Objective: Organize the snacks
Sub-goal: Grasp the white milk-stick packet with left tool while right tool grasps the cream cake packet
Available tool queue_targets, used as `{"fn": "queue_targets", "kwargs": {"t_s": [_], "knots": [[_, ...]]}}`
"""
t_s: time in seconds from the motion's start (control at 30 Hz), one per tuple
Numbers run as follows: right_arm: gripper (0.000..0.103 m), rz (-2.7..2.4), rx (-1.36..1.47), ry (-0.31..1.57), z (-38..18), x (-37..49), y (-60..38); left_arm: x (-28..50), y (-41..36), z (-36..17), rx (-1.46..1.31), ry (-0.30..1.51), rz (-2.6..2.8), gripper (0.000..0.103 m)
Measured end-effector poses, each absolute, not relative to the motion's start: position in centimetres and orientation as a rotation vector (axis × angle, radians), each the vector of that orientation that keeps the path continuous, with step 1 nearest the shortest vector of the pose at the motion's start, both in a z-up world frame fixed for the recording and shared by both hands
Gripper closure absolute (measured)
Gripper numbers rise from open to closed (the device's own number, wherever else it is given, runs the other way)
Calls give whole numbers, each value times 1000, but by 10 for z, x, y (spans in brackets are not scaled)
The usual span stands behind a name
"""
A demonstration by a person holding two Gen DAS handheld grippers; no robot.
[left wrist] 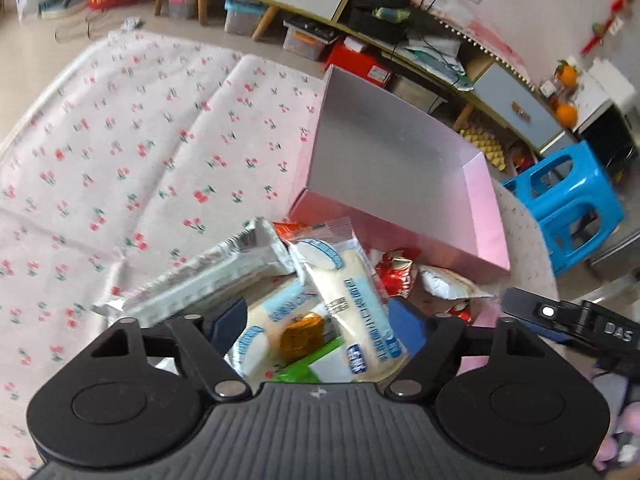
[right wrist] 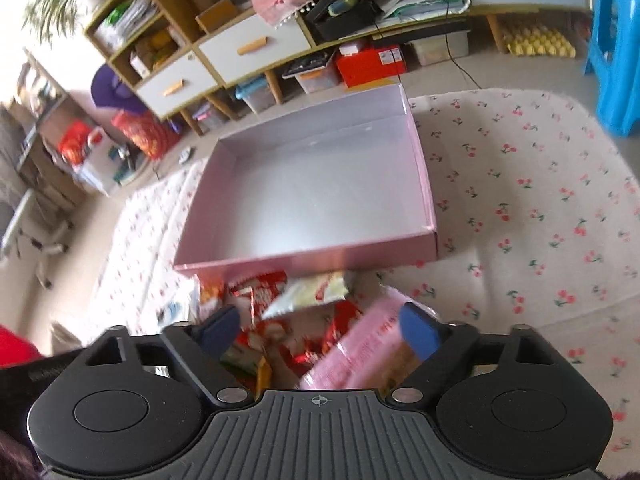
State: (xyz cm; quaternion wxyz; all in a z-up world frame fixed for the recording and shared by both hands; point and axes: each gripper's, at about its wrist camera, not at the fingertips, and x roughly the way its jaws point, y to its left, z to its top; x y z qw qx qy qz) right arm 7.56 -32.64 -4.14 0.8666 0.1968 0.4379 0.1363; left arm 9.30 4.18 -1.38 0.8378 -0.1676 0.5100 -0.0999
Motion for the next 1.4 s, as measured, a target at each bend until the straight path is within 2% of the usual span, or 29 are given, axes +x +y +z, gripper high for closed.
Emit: {"fn": "queue_targets", "kwargs": {"t_s": [0.07,0.27,0.4,0.57,0.63,0.77,0.9,1.03,1.1,1.23,1.33,1.37,1.4], "knots": [[36,293,447,919,-46,83,-328,98,40,-18,-387,1091,-227,36],[50,263,529,946,-60,96,-332,106,33,-23,-417,1116,-214,52],[60,262,548,944,-67,102,-332,107,29,-22,-417,1111,-204,57],[76,263,579,971,-77,105,-329,107,28,-22,-426,1104,-193,67],[79,264,566,978,-78,104,-325,107,28,-22,-427,1096,-185,72],[95,255,551,974,-79,102,-322,107,30,-21,-444,1089,-180,82],[102,263,561,966,-76,100,-323,105,34,-17,-462,1076,-185,87],[102,291,566,969,-72,97,-322,103,35,-16,-469,1074,-189,88],[95,289,568,966,-71,97,-321,103,36,-16,-466,1077,-189,88],[89,288,606,984,-74,100,-324,101,37,-14,-462,1078,-201,88],[70,283,609,981,-70,105,-321,102,34,-13,-452,1080,-215,88],[59,285,601,980,-68,107,-318,102,33,-14,-449,1082,-215,88],[53,287,577,980,-66,110,-312,102,33,-15,-448,1086,-215,88]]}}
